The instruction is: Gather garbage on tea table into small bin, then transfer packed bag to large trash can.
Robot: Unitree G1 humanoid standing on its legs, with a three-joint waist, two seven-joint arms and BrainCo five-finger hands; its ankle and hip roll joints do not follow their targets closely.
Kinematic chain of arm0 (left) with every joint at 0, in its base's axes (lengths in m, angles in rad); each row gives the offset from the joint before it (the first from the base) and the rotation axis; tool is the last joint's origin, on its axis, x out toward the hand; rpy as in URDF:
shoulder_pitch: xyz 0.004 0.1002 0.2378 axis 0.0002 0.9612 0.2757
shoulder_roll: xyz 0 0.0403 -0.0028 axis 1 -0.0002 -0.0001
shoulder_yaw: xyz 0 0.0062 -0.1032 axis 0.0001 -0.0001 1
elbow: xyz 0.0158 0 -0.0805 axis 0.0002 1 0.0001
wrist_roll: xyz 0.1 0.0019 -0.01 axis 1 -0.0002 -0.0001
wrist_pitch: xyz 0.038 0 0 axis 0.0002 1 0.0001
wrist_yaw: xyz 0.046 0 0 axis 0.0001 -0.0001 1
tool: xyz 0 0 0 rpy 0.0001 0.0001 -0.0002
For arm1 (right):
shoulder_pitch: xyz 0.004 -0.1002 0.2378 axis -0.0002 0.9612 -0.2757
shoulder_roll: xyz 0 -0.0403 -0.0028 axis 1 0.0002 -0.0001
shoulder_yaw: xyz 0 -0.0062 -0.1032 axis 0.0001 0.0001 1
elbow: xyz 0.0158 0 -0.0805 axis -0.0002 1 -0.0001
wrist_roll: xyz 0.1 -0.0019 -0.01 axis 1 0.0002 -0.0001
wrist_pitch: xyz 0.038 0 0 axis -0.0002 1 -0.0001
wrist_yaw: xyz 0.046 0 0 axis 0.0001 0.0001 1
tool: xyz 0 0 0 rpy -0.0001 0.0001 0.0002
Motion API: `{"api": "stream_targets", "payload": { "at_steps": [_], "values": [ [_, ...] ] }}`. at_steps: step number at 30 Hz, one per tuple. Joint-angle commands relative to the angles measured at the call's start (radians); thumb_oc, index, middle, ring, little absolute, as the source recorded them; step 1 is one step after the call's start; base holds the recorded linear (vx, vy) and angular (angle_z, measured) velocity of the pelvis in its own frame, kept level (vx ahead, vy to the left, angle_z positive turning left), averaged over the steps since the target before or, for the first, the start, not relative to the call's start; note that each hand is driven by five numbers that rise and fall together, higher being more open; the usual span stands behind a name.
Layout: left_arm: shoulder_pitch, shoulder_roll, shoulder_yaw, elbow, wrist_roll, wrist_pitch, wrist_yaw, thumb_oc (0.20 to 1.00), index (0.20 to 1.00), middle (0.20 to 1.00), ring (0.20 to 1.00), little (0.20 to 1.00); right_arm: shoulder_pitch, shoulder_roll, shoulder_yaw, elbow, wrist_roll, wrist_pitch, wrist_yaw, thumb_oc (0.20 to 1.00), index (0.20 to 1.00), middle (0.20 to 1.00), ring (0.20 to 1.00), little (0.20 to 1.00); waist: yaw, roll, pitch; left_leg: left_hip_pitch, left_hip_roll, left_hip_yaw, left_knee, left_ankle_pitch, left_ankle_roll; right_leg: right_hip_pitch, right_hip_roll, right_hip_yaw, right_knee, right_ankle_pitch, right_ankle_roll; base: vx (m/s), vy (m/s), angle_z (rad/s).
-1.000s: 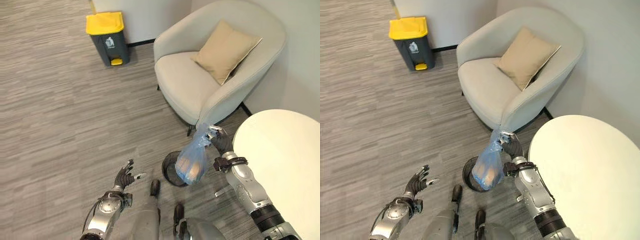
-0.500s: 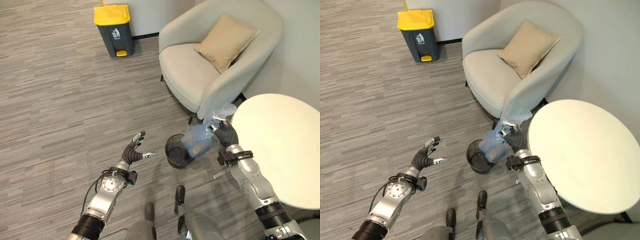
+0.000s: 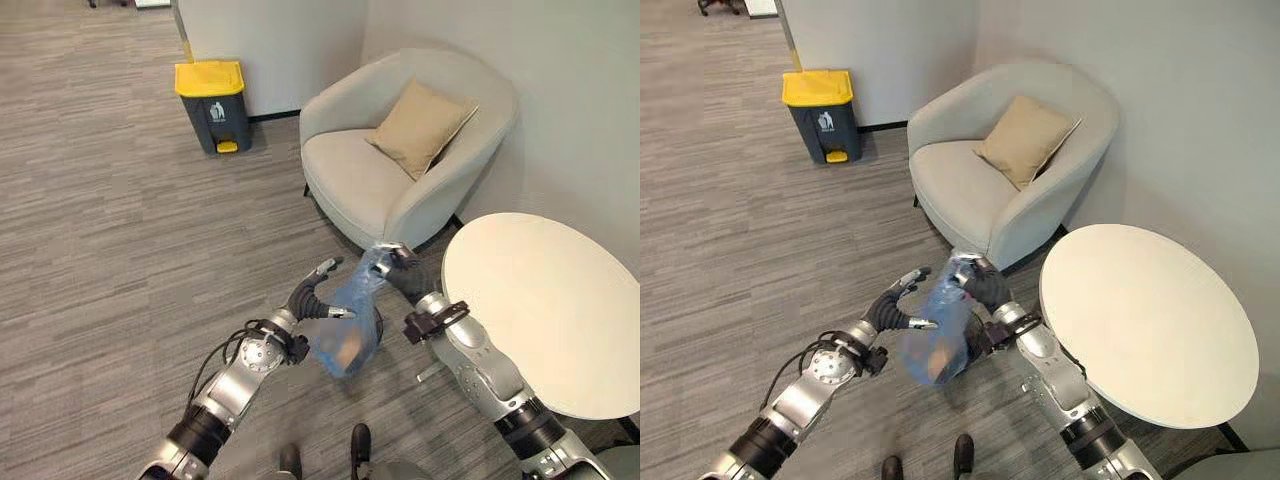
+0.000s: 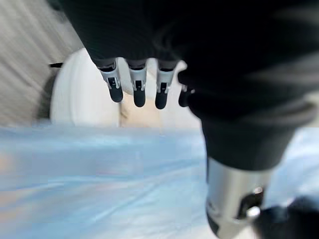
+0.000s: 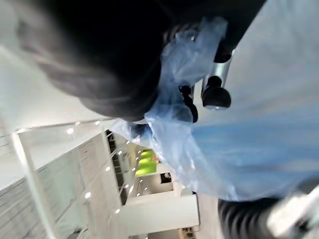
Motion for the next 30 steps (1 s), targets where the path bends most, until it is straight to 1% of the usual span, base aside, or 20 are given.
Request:
{"api": "stream_targets", "payload": {
  "at_steps": [1, 4, 5, 10, 11, 14, 16, 18, 19, 20, 23, 27, 30],
  "values": [
    [-0.061, -0.021, -0.030, 0.064, 0.070, -0.035, 0.064, 1.000, 1.000, 1.000, 1.000, 1.000, -0.083, 0.065, -0.016, -0.045, 0.055, -0.058, 0.005, 0.200, 0.200, 0.200, 0.200, 0.200, -0.003, -0.014, -0.053, -0.005, -0.018, -0.008, 0.022, -0.086, -0.025, 0.027, -0.028, -0.001, 0.071, -0.160, 0.092, 0.00, 0.000, 0.00],
    [-0.078, -0.029, -0.043, 0.081, 0.096, -0.028, 0.076, 1.000, 1.000, 1.000, 1.000, 1.000, -0.103, 0.085, 0.006, -0.055, 0.083, -0.058, 0.007, 0.200, 0.200, 0.200, 0.200, 0.200, -0.004, -0.015, -0.056, 0.002, -0.017, -0.007, 0.016, -0.086, -0.026, 0.033, -0.027, 0.001, 0.066, -0.160, 0.091, 0.00, 0.000, 0.00],
    [-0.090, -0.045, -0.063, 0.107, 0.109, -0.022, 0.082, 1.000, 1.000, 1.000, 1.000, 1.000, -0.132, 0.108, 0.037, -0.078, 0.115, -0.059, 0.016, 0.200, 0.200, 0.200, 0.200, 0.200, -0.005, -0.016, -0.060, 0.008, -0.014, -0.006, 0.012, -0.086, -0.026, 0.039, -0.025, 0.003, 0.064, -0.161, 0.090, 0.02, -0.002, -0.04],
    [-0.095, -0.061, -0.080, 0.139, 0.124, -0.012, 0.098, 1.000, 1.000, 1.000, 1.000, 1.000, -0.183, 0.144, 0.078, -0.095, 0.171, -0.066, 0.016, 0.200, 0.200, 0.200, 0.200, 0.200, -0.002, -0.018, -0.062, 0.012, -0.011, -0.004, 0.007, -0.083, -0.027, 0.042, -0.024, 0.004, 0.060, -0.157, 0.089, 0.00, -0.001, -0.01],
    [-0.088, -0.067, -0.081, 0.153, 0.123, -0.004, 0.111, 1.000, 1.000, 1.000, 1.000, 1.000, -0.208, 0.165, 0.096, -0.104, 0.209, -0.071, 0.011, 0.200, 0.200, 0.200, 0.200, 0.200, 0.003, -0.020, -0.062, 0.013, -0.010, -0.003, 0.006, -0.082, -0.027, 0.042, -0.024, 0.002, 0.057, -0.154, 0.088, 0.00, 0.000, 0.00],
    [-0.079, -0.087, -0.086, 0.182, 0.097, 0.009, 0.122, 1.000, 1.000, 1.000, 1.000, 1.000, -0.244, 0.200, 0.123, -0.110, 0.236, -0.076, 0.005, 0.200, 0.200, 0.200, 0.200, 0.200, 0.009, -0.022, -0.062, 0.012, -0.009, -0.004, 0.005, -0.079, -0.028, 0.043, -0.024, 0.002, 0.058, -0.154, 0.086, 0.00, 0.000, 0.00],
    [-0.100, -0.122, -0.104, 0.230, 0.064, 0.020, 0.148, 1.000, 1.000, 1.000, 1.000, 1.000, -0.282, 0.254, 0.164, -0.090, 0.250, -0.091, -0.012, 0.200, 0.200, 0.200, 0.200, 0.200, 0.013, -0.023, -0.062, 0.010, -0.008, -0.008, 0.006, -0.075, -0.028, 0.041, -0.024, 0.000, 0.061, -0.154, 0.083, 0.00, 0.000, 0.00],
    [-0.118, -0.134, -0.114, 0.243, 0.063, 0.022, 0.156, 1.000, 1.000, 1.000, 1.000, 1.000, -0.292, 0.269, 0.182, -0.083, 0.247, -0.089, -0.012, 0.200, 0.200, 0.200, 0.200, 0.200, 0.014, -0.023, -0.061, 0.008, -0.008, -0.010, 0.006, -0.074, -0.028, 0.041, -0.024, 0.000, 0.062, -0.155, 0.082, 0.00, 0.000, 0.00],
    [-0.136, -0.142, -0.124, 0.243, 0.062, 0.021, 0.169, 0.812, 0.812, 0.812, 0.812, 0.812, -0.299, 0.276, 0.202, -0.079, 0.241, -0.091, -0.013, 0.200, 0.200, 0.200, 0.200, 0.200, 0.015, -0.022, -0.061, 0.007, -0.008, -0.012, 0.005, -0.073, -0.028, 0.041, -0.024, -0.003, 0.062, -0.156, 0.081, 0.00, 0.000, 0.00],
    [-0.136, -0.143, -0.124, 0.243, 0.062, 0.021, 0.169, 0.200, 0.200, 0.200, 0.200, 0.200, -0.299, 0.276, 0.202, -0.079, 0.241, -0.091, -0.013, 0.200, 0.200, 0.200, 0.200, 0.200, 0.015, -0.022, -0.060, 0.007, -0.008, -0.012, 0.005, -0.073, -0.028, 0.041, -0.024, -0.004, 0.062, -0.156, 0.081, 0.00, 0.000, 0.00],
    [-0.159, -0.146, -0.123, 0.221, 0.045, 0.006, 0.182, 0.200, 0.200, 0.200, 0.200, 0.200, -0.298, 0.265, 0.223, -0.079, 0.223, -0.084, -0.008, 0.200, 0.200, 0.200, 0.200, 0.200, 0.014, -0.022, -0.061, 0.008, -0.009, -0.014, 0.005, -0.072, -0.028, 0.043, -0.025, -0.006, 0.061, -0.156, 0.081, 0.00, 0.000, 0.00],
    [-0.176, -0.134, -0.094, 0.181, 0.014, -0.008, 0.200, 0.200, 0.200, 0.200, 0.200, 0.200, -0.274, 0.242, 0.229, -0.076, 0.211, -0.074, 0.005, 0.200, 0.200, 0.200, 0.200, 0.200, 0.011, -0.017, -0.062, 0.009, -0.009, -0.013, 0.004, -0.071, -0.029, 0.045, -0.028, -0.008, 0.059, -0.154, 0.082, 0.00, 0.000, 0.00],
    [-0.162, -0.116, -0.050, 0.115, -0.030, -0.024, 0.199, 0.200, 0.200, 0.200, 0.200, 0.200, -0.228, 0.202, 0.214, -0.071, 0.172, -0.058, 0.024, 0.200, 0.200, 0.200, 0.200, 0.200, 0.010, -0.014, -0.062, 0.010, -0.009, -0.013, 0.002, -0.069, -0.030, 0.046, -0.029, -0.009, 0.058, -0.152, 0.084, 0.00, 0.000, 0.00]
  ]
}}
